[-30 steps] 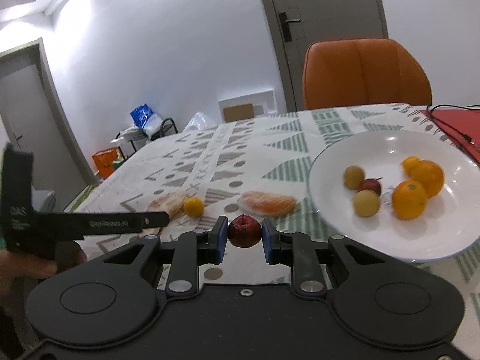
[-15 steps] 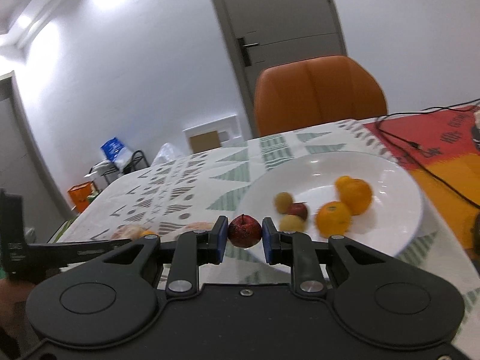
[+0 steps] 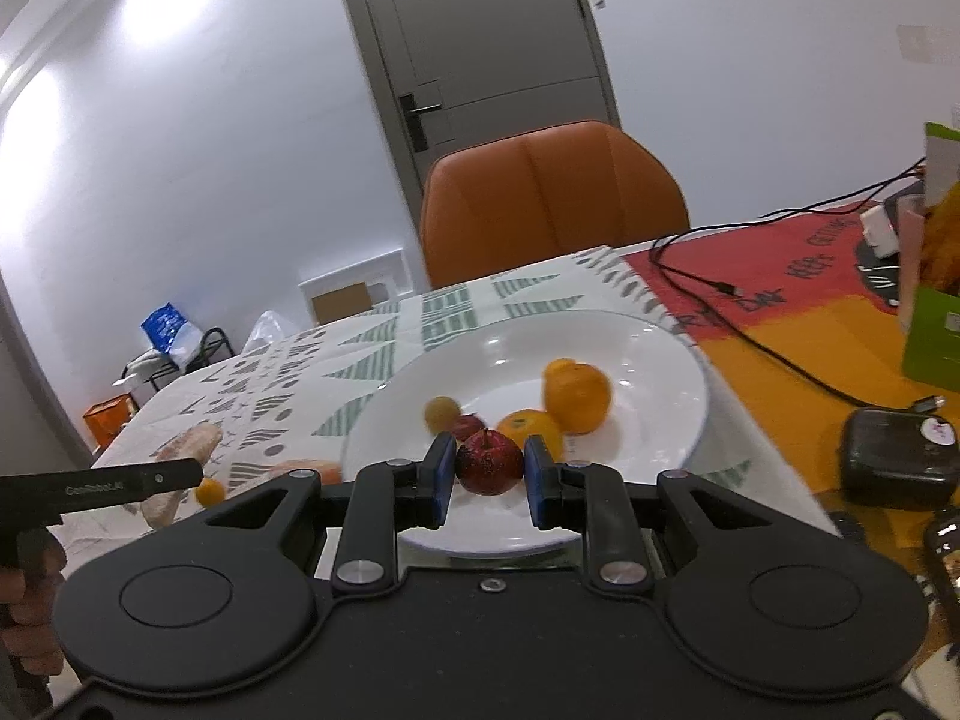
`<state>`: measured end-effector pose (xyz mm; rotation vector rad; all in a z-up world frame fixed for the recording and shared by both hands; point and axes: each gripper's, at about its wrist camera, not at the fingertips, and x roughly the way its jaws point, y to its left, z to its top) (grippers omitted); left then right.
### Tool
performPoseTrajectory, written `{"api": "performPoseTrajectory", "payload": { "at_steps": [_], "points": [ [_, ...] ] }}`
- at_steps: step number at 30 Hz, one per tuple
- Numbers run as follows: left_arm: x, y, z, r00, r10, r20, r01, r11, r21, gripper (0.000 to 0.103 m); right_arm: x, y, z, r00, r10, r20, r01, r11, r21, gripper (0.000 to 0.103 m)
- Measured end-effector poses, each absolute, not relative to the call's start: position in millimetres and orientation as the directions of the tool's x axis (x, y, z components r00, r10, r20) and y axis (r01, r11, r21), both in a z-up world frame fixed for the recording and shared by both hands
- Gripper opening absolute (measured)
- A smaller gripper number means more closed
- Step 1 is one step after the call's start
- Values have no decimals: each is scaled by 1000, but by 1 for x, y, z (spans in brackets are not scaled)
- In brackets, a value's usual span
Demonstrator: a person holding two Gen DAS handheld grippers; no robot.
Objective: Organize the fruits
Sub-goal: 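Carry the plum and pomelo segment over the white plate and open both tools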
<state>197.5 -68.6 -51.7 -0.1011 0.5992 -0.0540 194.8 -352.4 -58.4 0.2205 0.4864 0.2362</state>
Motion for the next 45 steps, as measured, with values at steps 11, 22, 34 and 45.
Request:
{"api": "performPoseTrajectory", "payload": {
  "at_steps": [11, 22, 34, 45],
  "points": [
    [201, -115, -38, 833, -146, -533, 117, 989, -88, 36, 199, -385, -61, 884, 233, -405, -117, 950, 290, 23],
    [207, -151, -30, 835, -180, -520, 172, 983, -64, 36, 201, -399, -61, 897, 233, -376, -116, 945, 307, 32],
    [221, -182, -30, 821, -217, -528, 213, 975, -70, 36, 184, -405, -64, 883, 273, -382, -146, 933, 329, 32],
    [233, -197, -17, 839, -234, -491, 224, 971, -79, 41, 182, -408, -63, 883, 270, -383, -140, 932, 334, 32]
  ]
}}
